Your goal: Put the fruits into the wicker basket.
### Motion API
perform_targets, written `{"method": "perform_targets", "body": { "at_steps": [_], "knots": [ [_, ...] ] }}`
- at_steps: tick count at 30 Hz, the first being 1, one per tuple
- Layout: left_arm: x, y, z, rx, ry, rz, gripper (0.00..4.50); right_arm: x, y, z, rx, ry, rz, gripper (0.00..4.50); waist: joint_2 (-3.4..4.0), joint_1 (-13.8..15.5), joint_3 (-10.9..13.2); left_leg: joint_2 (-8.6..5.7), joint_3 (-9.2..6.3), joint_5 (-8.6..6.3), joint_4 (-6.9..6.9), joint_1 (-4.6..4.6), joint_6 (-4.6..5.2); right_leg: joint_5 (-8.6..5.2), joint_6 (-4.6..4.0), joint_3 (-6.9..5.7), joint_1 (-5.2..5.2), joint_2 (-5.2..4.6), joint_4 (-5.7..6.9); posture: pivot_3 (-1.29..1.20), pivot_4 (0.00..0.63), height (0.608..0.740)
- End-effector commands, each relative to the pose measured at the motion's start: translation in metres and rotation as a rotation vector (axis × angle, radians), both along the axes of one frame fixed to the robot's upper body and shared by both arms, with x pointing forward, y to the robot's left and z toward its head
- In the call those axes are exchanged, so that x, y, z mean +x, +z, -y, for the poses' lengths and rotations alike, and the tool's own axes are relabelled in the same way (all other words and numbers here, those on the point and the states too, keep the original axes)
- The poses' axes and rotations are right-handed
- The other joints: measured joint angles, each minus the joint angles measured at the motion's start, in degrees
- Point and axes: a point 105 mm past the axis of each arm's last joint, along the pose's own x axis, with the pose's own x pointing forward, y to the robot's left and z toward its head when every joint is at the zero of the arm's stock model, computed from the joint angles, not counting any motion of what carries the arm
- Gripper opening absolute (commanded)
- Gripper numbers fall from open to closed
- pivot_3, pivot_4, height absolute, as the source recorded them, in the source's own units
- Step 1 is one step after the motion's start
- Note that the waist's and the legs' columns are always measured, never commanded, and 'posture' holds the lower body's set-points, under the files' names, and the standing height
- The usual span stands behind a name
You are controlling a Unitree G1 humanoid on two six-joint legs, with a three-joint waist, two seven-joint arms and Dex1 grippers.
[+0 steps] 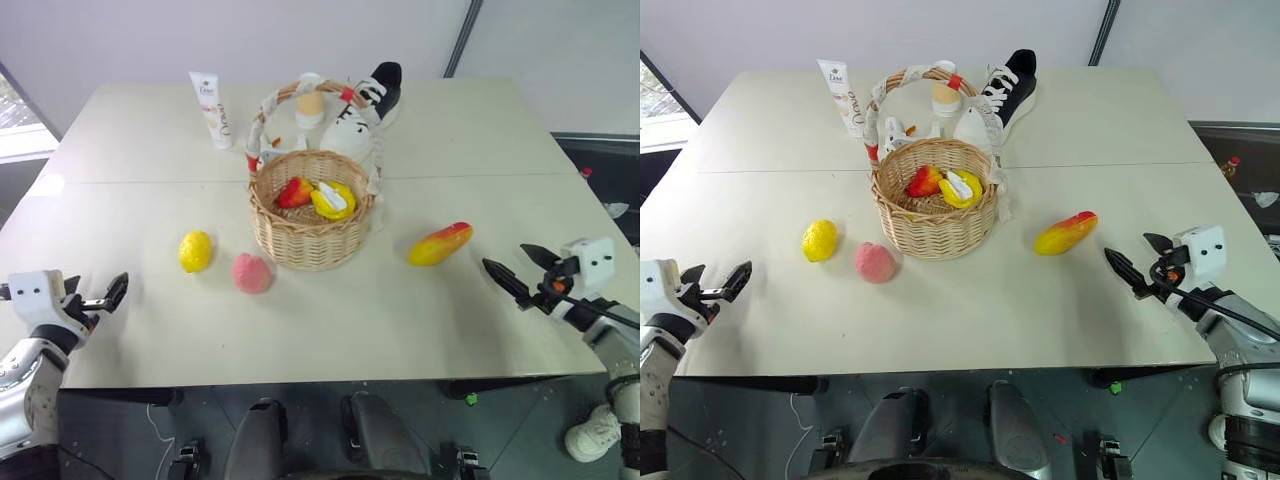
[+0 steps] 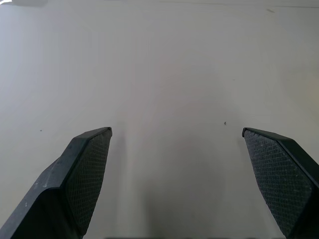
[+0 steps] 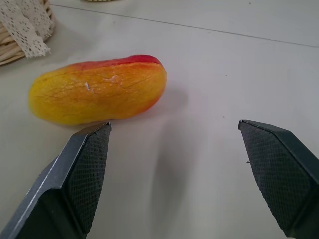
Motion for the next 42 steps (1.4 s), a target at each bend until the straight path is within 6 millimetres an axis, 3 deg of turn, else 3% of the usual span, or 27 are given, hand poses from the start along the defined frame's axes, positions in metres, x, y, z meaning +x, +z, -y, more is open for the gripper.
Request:
{"method": "perform_targets", "body": {
  "at_steps": [1, 9, 12, 19, 24, 26, 32, 37, 40, 42],
  "knots": [
    [-0.001, 0.017, -0.001, 0.035, 0.009, 0.06, 4.5, 0.002, 0.011, -0.002, -0.015, 0.007, 0.042, 4.3, 0.0, 0.0, 0.0, 0.0, 0.02, 0.0, 0.0, 0.0, 0.0, 0.0, 0.0, 0.01, 0.0, 0.0, 0.0, 0.0, 0.15, 0.74],
    [0.01, 0.037, 0.01, -0.056, -0.029, 0.108, 4.5, 0.006, 0.031, -0.012, -0.065, 0.061, 0.079, 4.3, 0.0, 0.0, 0.0, 0.0, 0.16, 0.0, 0.0, 0.02, 0.01, 0.01, 0.01, 0.14, -0.03, 0.04, 0.0, 0.0, 0.15, 0.74],
    [0.019, 0.047, 0.028, -0.049, -0.131, 0.094, 4.5, 0.009, 0.052, -0.025, -0.075, 0.121, 0.119, 4.3, -0.01, -0.2, 0.0, -0.01, 0.21, 0.0, 0.02, 0.03, 0.01, 0.01, 0.03, 0.17, -0.03, 0.08, 0.0, 0.0, 0.15, 0.74],
    [0.03, 0.071, 0.088, -0.045, -0.459, 0.021, 4.5, -0.017, 0.08, -0.098, -0.058, 0.49, 0.1, 4.3, -0.02, -0.1, 0.0, -0.02, 0.25, -0.02, 0.01, 0.02, 0.04, 0.02, 0.04, 0.22, -0.06, 0.15, 0.01, 0.0, 0.15, 0.74],
    [0.052, 0.066, 0.103, 0.068, -0.474, -0.12, 4.5, -0.042, 0.08, -0.17, -0.104, 0.781, 0.111, 4.3, -0.02, -0.3, 0.0, -0.05, 0.26, -0.02, 0.01, 0.03, 0.04, 0.02, 0.05, 0.23, -0.08, 0.19, 0.01, 0.0, 0.15, 0.74],
    [0.058, 0.06, 0.108, 0.12, -0.472, -0.183, 4.5, -0.045, 0.079, -0.186, -0.11, 0.838, 0.123, 4.3, -0.03, -0.3, 0.0, -0.07, 0.25, -0.02, 0.04, 0.03, 0.04, 0.02, 0.06, 0.23, -0.09, 0.23, 0.01, 0.0, 0.15, 0.74],
    [0.071, 0.053, 0.127, 0.115, -0.449, -0.286, 4.5, -0.042, 0.069, -0.2, -0.133, 0.883, 0.13, 4.3, -0.1, 0.0, 0.0, -0.1, 0.27, -0.07, 0.08, -0.07, 0.12, 0.02, 0.18, 0.23, -0.13, 0.14, 0.0, 0.0, 0.15, 0.74],
    [0.075, 0.043, 0.123, 0.147, -0.396, -0.351, 4.5, -0.044, 0.06, -0.205, -0.139, 0.906, 0.13, 4.3, -0.1, 0.0, 0.0, -0.12, 0.28, -0.08, 0.07, -0.07, 0.13, 0.02, 0.19, 0.25, -0.14, 0.13, 0.01, 0.0, 0.15, 0.74],
    [0.077, 0.04, 0.124, 0.137, -0.392, -0.348, 3.74, -0.044, 0.059, -0.206, -0.143, 0.903, 0.139, 4.5, -0.1, -0.1, 0.0, -0.11, 0.29, -0.08, 0.08, -0.04, 0.13, 0.02, 0.19, 0.25, -0.14, 0.13, 0.01, 0.0, 0.15, 0.74],
    [0.076, 0.04, 0.123, 0.139, -0.394, -0.347, 2.81, -0.043, 0.059, -0.206, -0.146, 0.897, 0.145, 4.5, -0.1, -0.1, 0.0, -0.11, 0.29, -0.08, 0.09, -0.04, 0.13, 0.03, 0.19, 0.25, -0.14, 0.13, 0.01, 0.0, 0.15, 0.74]
  ]
}}
